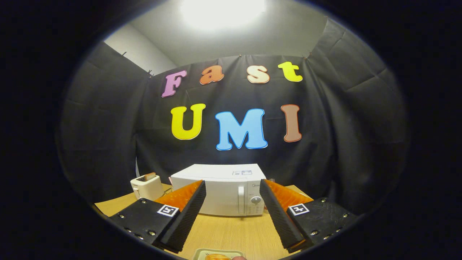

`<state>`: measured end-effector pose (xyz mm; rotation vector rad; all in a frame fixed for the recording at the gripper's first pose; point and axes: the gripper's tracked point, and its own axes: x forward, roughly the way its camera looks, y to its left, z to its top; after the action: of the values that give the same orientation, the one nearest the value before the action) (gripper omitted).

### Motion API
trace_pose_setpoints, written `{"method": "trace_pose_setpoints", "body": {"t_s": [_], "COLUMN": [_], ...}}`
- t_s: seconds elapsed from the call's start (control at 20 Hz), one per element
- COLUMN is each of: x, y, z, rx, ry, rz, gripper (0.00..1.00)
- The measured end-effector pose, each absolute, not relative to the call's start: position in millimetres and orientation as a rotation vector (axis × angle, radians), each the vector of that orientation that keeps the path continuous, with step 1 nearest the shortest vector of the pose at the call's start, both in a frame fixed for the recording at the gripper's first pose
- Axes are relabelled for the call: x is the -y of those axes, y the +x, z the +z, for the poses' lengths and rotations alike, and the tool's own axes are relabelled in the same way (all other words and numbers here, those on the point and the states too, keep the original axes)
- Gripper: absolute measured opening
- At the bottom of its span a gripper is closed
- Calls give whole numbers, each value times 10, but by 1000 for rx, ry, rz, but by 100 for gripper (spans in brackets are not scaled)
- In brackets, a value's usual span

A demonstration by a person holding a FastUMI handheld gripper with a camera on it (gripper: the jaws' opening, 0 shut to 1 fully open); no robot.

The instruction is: Open the microwave, put the food inside, and close the microwave door.

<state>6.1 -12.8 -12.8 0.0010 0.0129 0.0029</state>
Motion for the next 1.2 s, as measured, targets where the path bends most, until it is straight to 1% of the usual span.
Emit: {"method": "trace_pose_setpoints", "body": {"t_s": [0.5,1.2], "x": [138,314], "y": [296,1301], "z": [-291,-921], "rx": [-21,-94], "ry": [-2,-15], "rz": [16,17], "gripper": [95,95]}}
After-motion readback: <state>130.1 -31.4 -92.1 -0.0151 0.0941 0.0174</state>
